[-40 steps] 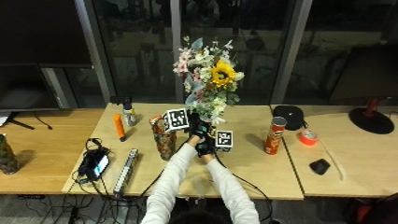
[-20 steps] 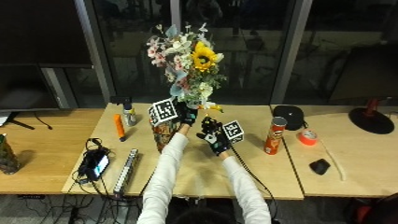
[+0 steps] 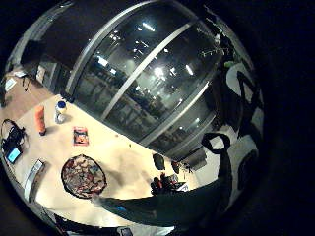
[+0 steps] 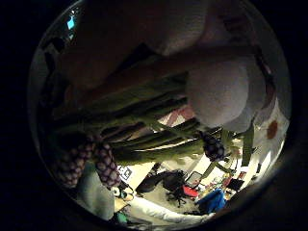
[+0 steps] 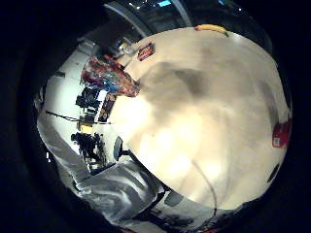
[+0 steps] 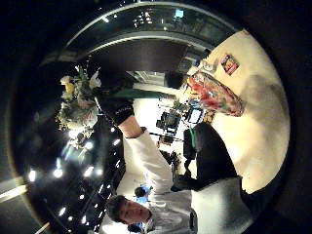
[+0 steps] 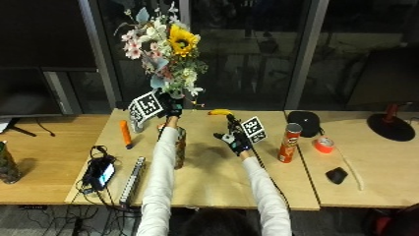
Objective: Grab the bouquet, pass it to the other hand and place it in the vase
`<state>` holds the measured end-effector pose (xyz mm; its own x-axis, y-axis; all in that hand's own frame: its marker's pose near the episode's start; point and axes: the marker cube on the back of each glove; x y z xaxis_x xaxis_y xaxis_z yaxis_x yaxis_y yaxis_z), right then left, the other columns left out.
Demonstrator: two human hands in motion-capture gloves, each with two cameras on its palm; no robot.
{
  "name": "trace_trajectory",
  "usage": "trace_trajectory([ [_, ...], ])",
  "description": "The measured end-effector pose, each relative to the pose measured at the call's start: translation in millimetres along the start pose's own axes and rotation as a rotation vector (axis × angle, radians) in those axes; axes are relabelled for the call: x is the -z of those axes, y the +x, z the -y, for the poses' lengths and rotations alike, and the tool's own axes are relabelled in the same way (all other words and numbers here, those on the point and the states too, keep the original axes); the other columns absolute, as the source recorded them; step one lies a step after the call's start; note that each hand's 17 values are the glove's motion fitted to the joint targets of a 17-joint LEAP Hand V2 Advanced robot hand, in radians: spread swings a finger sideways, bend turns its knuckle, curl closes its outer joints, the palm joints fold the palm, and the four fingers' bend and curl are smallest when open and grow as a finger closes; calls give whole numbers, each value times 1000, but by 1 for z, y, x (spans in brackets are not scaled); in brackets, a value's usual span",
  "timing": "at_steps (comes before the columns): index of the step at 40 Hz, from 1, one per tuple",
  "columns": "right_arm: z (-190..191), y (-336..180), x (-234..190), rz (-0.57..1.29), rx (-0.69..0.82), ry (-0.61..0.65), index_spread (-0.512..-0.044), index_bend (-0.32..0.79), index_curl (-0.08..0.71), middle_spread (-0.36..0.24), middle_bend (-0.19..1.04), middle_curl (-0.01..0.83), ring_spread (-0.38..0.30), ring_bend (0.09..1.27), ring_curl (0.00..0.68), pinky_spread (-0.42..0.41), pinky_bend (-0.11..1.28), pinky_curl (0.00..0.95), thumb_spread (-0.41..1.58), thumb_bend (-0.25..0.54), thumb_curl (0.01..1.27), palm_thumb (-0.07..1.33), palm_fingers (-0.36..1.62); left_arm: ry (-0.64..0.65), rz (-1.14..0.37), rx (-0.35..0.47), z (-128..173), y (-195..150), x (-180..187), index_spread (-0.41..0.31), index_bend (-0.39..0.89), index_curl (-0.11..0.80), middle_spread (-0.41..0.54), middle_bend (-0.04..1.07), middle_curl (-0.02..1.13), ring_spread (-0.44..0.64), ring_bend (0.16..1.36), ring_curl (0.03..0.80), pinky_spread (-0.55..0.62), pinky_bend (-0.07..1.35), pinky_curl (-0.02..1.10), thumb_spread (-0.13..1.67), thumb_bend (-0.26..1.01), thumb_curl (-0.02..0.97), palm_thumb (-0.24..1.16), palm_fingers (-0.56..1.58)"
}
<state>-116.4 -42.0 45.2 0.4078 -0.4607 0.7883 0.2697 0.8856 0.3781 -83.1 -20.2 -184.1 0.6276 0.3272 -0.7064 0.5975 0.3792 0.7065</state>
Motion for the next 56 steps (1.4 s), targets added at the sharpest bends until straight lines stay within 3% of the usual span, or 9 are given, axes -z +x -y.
trace_trajectory([
  [28,31,21,27,-83,119,222,-413,109,192,-54,158,275,117,416,279,214,497,335,1037,-25,424,636,-108,-56,-69,9,14,-67,-18,-324,318,591,-337,743,570,-374,846,484,-411,705,499,520,-36,716,827,1365],
  [35,-1,22,37,193,-17,-6,-413,120,184,-53,163,268,122,408,277,215,481,335,1045,-23,423,641,-97,-69,-91,-9,17,-79,-25,-325,308,599,-334,741,569,-373,840,482,-412,704,499,530,-34,718,828,1366],
  [44,-4,39,42,-19,-184,130,-417,124,178,-52,166,262,124,396,274,215,467,335,1050,-24,421,643,-86,-217,-26,76,-11,-131,-16,-326,275,598,-330,726,565,-373,827,474,-423,705,492,703,-75,642,681,1353],
  [45,-7,40,41,7,-208,103,-417,125,177,-52,171,263,124,393,273,215,463,335,1054,-22,420,644,-82,-306,9,91,-21,-145,-12,-306,199,578,-323,690,552,-366,812,465,-424,719,491,733,-87,618,640,1250],
  [46,-11,38,40,30,-232,77,-418,127,178,-49,169,262,122,394,273,215,461,335,1056,-18,423,651,-79,-412,48,110,-33,-160,-7,-218,104,555,-276,711,559,-288,706,435,-279,473,423,738,-125,589,555,655],
  [47,-15,37,39,41,-248,59,-416,136,182,-48,165,261,122,395,274,215,456,334,1058,-19,423,652,-73,-521,86,130,-45,-176,-1,-198,120,569,-261,745,597,-274,723,489,-247,489,477,753,-108,575,539,628],
  [48,-17,37,38,39,-252,50,-413,138,182,-47,168,262,121,392,273,216,453,334,1059,-17,424,658,-70,-617,119,146,-56,-193,5,-114,12,527,-105,500,537,-99,646,479,-79,477,490,746,-144,549,449,-185],
  [49,-19,39,37,31,-244,45,-413,140,184,-47,169,261,117,390,272,216,449,333,1064,-14,426,663,-67,-687,148,156,-66,-210,12,-79,27,536,-11,456,597,-33,660,546,-6,532,548,749,-134,535,415,-462],
  [56,-19,68,35,-51,-173,61,-411,144,194,-41,165,257,113,381,270,216,438,334,1076,-13,438,699,-59,-760,180,222,-100,-261,62,101,40,379,291,147,353,271,491,324,288,355,351,771,-64,471,329,-335],
])
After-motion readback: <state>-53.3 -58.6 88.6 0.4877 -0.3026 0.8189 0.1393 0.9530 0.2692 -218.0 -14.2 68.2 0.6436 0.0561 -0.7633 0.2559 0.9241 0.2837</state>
